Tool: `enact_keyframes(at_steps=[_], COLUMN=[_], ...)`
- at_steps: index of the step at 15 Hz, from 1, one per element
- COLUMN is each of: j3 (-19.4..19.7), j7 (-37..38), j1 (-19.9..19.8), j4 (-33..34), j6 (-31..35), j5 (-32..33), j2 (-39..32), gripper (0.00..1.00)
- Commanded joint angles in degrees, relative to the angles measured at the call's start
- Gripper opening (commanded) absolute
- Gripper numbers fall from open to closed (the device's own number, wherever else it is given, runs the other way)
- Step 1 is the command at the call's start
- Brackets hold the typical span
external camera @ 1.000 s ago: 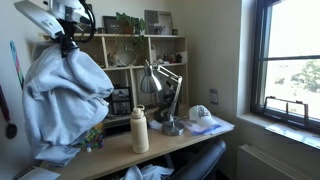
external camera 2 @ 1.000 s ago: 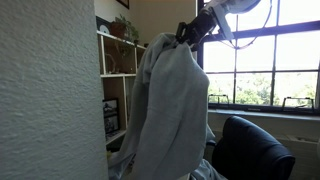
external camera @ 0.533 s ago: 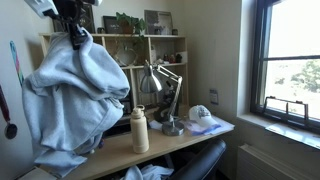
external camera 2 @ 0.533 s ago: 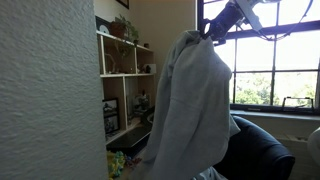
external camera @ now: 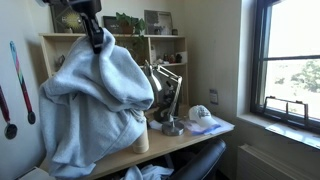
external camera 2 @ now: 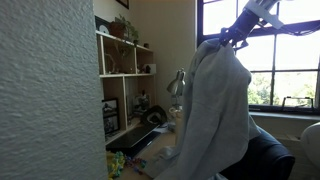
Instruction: Pull out the chair then put the sweater on the chair.
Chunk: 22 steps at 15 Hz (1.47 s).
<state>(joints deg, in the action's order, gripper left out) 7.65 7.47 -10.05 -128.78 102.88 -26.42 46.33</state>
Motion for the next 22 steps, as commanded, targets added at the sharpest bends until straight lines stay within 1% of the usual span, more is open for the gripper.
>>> enact_keyframes(at_steps=[1, 3, 5, 7, 11, 14, 16, 17, 18, 19, 20, 22], j3=[-0.1, 0.7, 0.4, 0.1, -1.7, -3.8, -5.3, -5.4, -4.8, -4.7, -4.2, -4.6], j7=[5.1, 7.0, 9.4, 10.7, 15.4, 21.5, 24.1, 24.4, 23.0, 22.1, 20.4, 18.5], j1=[-3.2, -4.7, -6.8, -8.4, -11.4, -14.1, -14.4, -13.5, -10.9, -9.1, -6.3, -2.8], j4=[1.7, 2.0, 2.1, 2.2, 2.2, 2.7, 2.7, 2.3, 1.9, 1.3, 0.2, -1.1], j6=[1.7, 3.0, 6.3, 11.2, 22.2, 28.8, 30.4, 30.2, 29.5, 29.4, 29.4, 30.9], j5=[3.7, 4.8, 6.5, 9.0, 15.2, 20.8, 23.8, 24.1, 22.3, 21.1, 18.5, 15.9], j2=[-0.9, -0.9, -1.1, -2.6, -6.6, -10.5, -13.4, -14.6, -16.6, -17.9, -19.2, -22.0], gripper=[0.06, 0.06, 0.06, 0.06, 0.06, 0.06, 0.06, 0.06, 0.06, 0.06, 0.06, 0.06])
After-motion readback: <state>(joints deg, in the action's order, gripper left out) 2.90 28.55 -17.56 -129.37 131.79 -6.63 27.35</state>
